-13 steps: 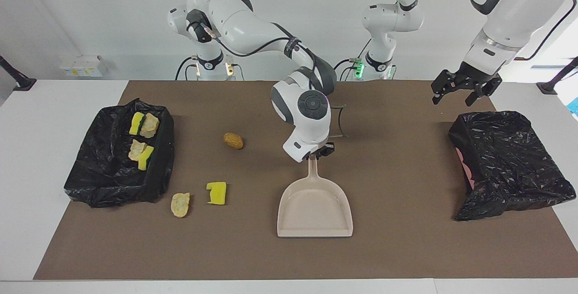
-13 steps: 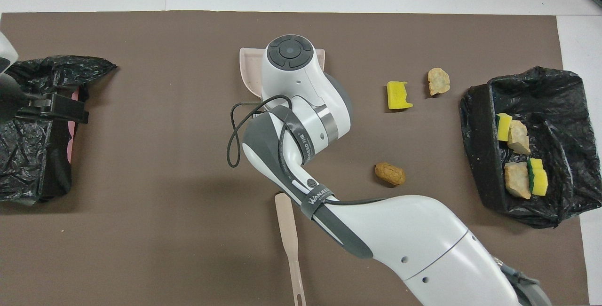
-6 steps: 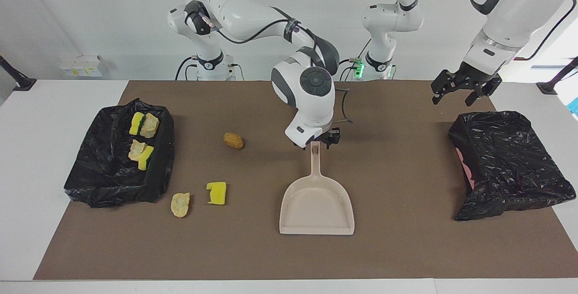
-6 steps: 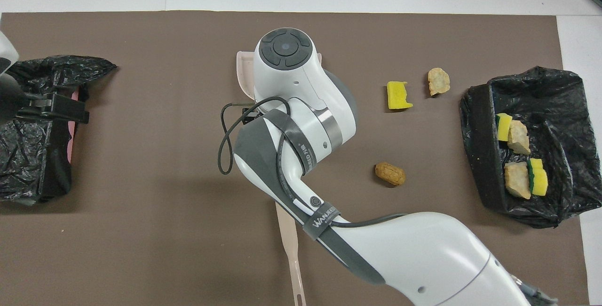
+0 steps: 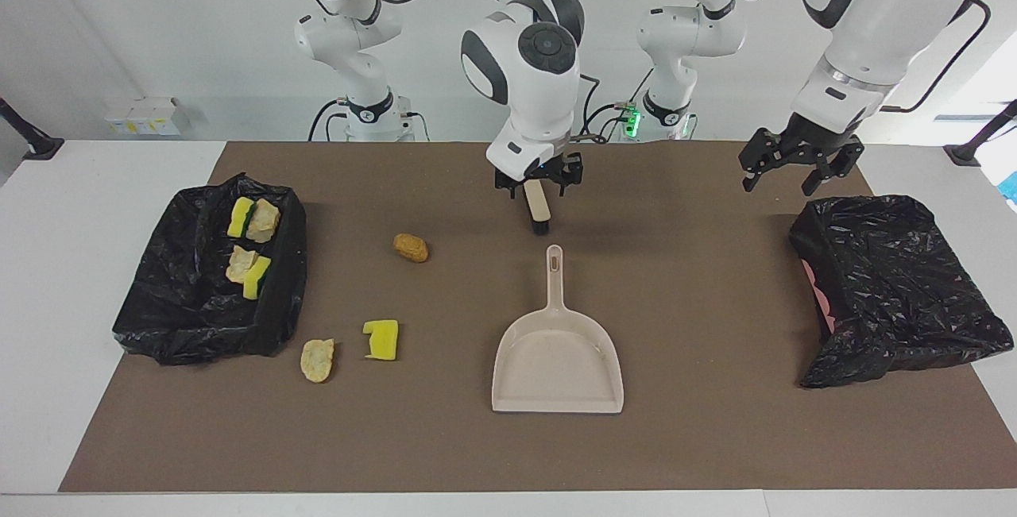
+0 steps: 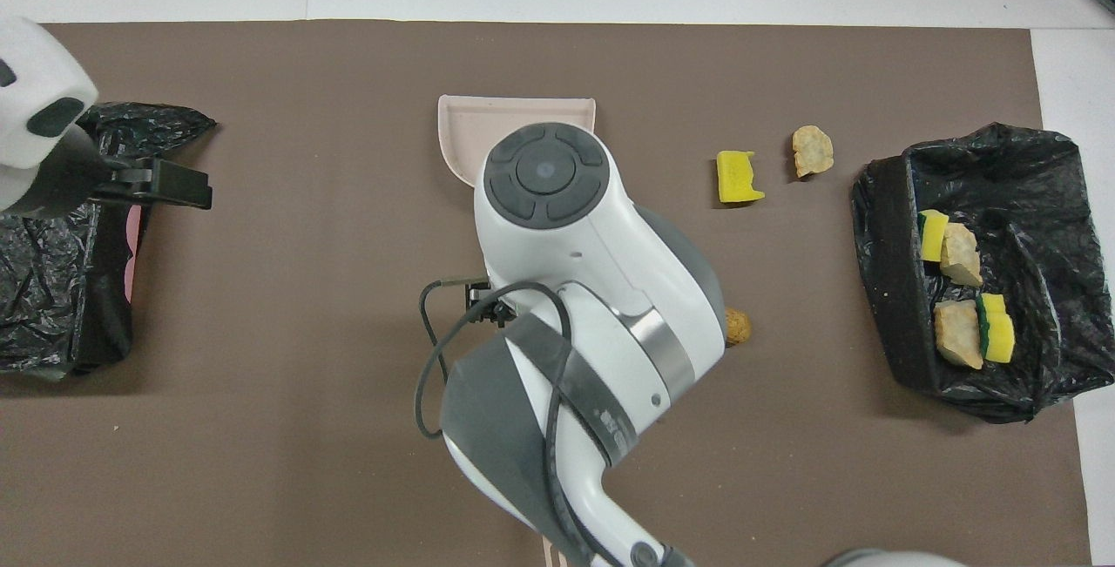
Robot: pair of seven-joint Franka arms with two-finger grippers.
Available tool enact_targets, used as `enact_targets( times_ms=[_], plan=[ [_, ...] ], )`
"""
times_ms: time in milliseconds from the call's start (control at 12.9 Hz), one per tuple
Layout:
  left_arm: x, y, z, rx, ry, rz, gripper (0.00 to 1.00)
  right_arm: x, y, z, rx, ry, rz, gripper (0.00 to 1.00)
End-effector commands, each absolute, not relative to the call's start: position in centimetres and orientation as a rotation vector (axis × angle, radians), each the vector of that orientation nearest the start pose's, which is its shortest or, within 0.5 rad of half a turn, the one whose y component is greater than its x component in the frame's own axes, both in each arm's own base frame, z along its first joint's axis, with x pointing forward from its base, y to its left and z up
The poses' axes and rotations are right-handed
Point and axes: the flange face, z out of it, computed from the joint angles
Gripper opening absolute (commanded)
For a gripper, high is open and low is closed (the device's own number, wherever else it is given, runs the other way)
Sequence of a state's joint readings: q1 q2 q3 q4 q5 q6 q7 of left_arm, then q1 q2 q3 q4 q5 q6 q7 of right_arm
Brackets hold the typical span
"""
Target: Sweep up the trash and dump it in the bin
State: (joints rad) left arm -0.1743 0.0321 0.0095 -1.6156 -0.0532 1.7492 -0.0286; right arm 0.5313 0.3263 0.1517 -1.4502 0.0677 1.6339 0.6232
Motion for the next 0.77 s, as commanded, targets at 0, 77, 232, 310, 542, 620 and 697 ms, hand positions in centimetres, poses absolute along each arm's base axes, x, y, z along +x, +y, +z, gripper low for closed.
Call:
enact_targets(
  times_ms=[0, 77, 232, 310, 542, 620, 697],
  plan=[
    [57.7, -14.0, 58.1, -3.184, 0.261, -0.197, 1.00, 45.9, 38.5, 47.9, -3.097, -0.100, 0.384, 0.93],
    [57.9, -15.6, 57.6, -3.183, 0.301, -0.220, 1.00, 45.4, 38.6, 48.0, -3.098, -0.116, 0.389, 0.97],
    [58.7, -19.3, 55.0, -3.174, 0.391, -0.221, 1.00, 44.3, 38.3, 47.3, -3.095, -0.167, 0.396, 1.00],
    [58.8, -21.6, 53.9, -3.168, 0.437, -0.242, 1.00, 42.6, 38.6, 46.7, -3.091, -0.190, 0.369, 1.00],
    [59.0, -25.9, 50.5, -3.157, 0.472, -0.217, 1.00, 37.7, 36.8, 43.0, -3.010, -0.128, 0.391, 1.00],
    [59.0, -27.4, 48.9, -3.149, 0.484, -0.204, 1.00, 36.0, 37.0, 42.2, -3.022, -0.161, 0.407, 1.00],
    [58.7, -29.4, 47.4, -3.125, 0.512, -0.191, 1.00, 34.4, 37.7, 41.1, -3.034, -0.200, 0.430, 1.00]
  ],
)
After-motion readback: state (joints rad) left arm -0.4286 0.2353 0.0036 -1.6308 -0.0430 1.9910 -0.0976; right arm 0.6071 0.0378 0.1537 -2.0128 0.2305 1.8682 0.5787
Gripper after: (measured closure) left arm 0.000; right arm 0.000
